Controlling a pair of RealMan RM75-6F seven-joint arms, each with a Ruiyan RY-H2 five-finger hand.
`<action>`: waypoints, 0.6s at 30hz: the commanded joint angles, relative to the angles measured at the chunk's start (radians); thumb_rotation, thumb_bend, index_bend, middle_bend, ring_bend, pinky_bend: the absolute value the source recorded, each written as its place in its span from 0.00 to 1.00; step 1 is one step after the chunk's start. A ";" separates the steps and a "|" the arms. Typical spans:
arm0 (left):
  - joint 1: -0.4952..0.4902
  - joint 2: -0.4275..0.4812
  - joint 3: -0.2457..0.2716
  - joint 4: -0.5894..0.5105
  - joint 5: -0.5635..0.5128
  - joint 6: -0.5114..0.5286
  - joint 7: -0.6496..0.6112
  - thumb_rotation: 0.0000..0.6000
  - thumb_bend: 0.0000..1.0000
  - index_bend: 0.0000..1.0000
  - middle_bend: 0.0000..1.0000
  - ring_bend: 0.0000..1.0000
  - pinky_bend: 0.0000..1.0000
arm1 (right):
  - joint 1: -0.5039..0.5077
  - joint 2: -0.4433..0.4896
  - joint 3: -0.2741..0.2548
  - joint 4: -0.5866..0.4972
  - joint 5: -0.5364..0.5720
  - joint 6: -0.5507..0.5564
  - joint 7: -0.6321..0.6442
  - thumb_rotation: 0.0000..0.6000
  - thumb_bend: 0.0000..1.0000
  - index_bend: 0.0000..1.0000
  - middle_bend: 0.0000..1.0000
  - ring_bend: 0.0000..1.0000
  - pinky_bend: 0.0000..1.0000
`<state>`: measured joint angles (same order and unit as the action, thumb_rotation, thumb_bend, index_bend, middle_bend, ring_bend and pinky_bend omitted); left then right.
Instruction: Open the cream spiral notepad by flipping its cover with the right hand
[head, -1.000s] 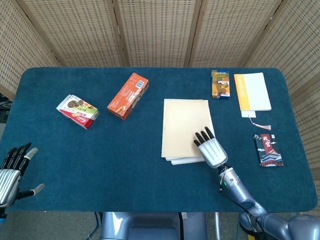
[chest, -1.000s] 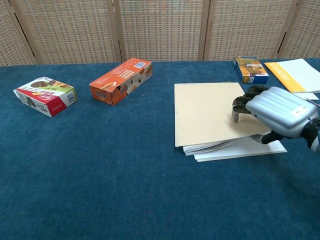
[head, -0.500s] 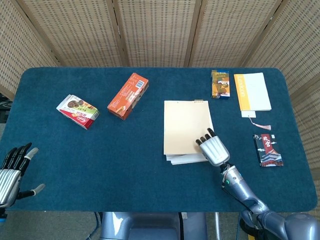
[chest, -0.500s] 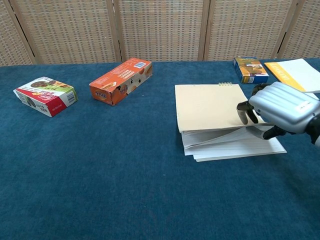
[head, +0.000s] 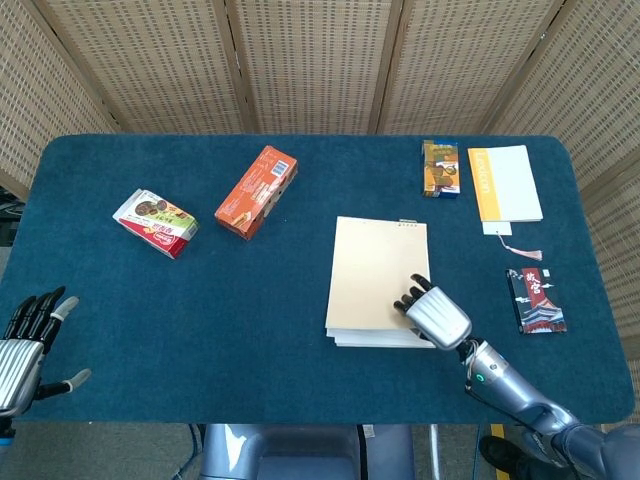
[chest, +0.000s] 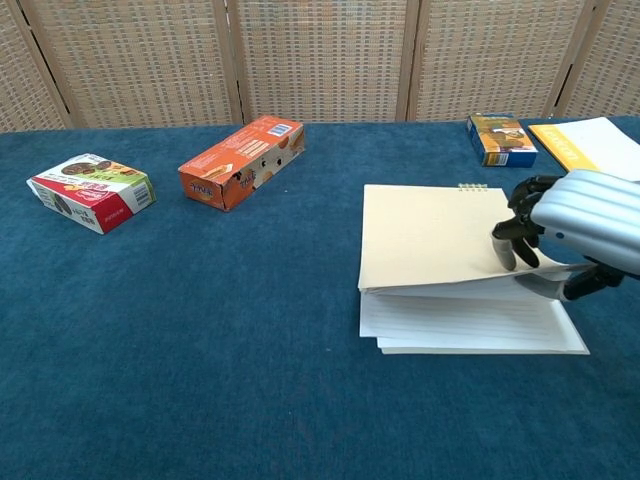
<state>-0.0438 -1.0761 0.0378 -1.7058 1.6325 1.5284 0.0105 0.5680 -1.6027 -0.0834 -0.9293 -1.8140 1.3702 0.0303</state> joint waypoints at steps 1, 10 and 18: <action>0.000 -0.001 0.001 0.000 0.001 0.000 0.000 1.00 0.00 0.00 0.00 0.00 0.00 | -0.004 0.040 -0.035 -0.035 -0.051 0.049 0.017 1.00 0.47 0.67 0.62 0.53 0.31; 0.002 -0.003 0.003 0.001 0.006 0.003 0.003 1.00 0.00 0.00 0.00 0.00 0.00 | -0.010 0.115 -0.126 -0.073 -0.221 0.201 0.024 1.00 0.47 0.67 0.62 0.53 0.34; 0.002 -0.008 0.006 0.002 0.012 0.002 0.016 1.00 0.00 0.00 0.00 0.00 0.00 | -0.021 0.155 -0.187 -0.082 -0.335 0.302 0.024 1.00 0.47 0.67 0.63 0.55 0.36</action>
<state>-0.0415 -1.0837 0.0442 -1.7038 1.6449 1.5308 0.0262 0.5504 -1.4588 -0.2563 -1.0088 -2.1287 1.6565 0.0552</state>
